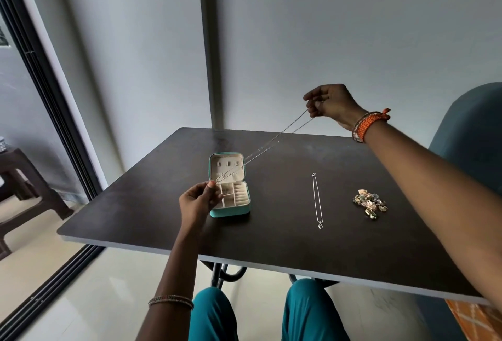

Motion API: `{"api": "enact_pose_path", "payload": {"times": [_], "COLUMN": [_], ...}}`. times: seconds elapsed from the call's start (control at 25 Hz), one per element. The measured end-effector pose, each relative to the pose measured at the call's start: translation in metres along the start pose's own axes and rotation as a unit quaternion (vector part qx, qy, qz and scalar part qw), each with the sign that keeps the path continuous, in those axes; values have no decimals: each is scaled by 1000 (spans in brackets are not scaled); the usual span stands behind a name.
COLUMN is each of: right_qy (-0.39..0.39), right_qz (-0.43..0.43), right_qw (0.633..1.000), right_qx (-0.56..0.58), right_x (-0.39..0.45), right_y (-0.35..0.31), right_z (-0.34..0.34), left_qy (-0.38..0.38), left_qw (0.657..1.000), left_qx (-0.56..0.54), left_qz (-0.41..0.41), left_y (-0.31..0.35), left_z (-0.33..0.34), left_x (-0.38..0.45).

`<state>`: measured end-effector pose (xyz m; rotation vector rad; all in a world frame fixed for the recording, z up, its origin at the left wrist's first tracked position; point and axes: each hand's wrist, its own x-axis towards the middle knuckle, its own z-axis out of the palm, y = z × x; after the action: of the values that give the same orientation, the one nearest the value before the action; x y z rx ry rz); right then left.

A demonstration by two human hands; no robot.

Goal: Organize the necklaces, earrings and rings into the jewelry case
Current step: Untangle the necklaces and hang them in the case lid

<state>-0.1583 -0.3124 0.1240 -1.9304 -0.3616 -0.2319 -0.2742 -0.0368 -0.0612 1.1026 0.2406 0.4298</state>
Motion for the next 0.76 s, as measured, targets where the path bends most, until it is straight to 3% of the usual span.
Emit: {"api": "enact_pose_path", "payload": {"times": [0.08,0.16,0.4,0.56,0.76], "right_qy": [-133,-207,-138,-160,-137], "right_qz": [83,110,-22,-96,-119], "right_qw": [987,972,965,924,892], "right_qx": [36,-5,-221,-335,-415], "right_x": [-7,-12,-13,-20,-23], "right_y": [0,4,24,33,59], "right_z": [-4,-6,2,5,1], "left_qy": [34,52,70,91,52], "left_qw": [999,998,994,991,962], "left_qx": [11,28,63,73,171], "left_qz": [-11,-2,56,63,206], "left_y": [0,0,8,3,1], "left_z": [-5,-11,-12,-22,-29], "left_x": [4,8,8,4,-7]}}
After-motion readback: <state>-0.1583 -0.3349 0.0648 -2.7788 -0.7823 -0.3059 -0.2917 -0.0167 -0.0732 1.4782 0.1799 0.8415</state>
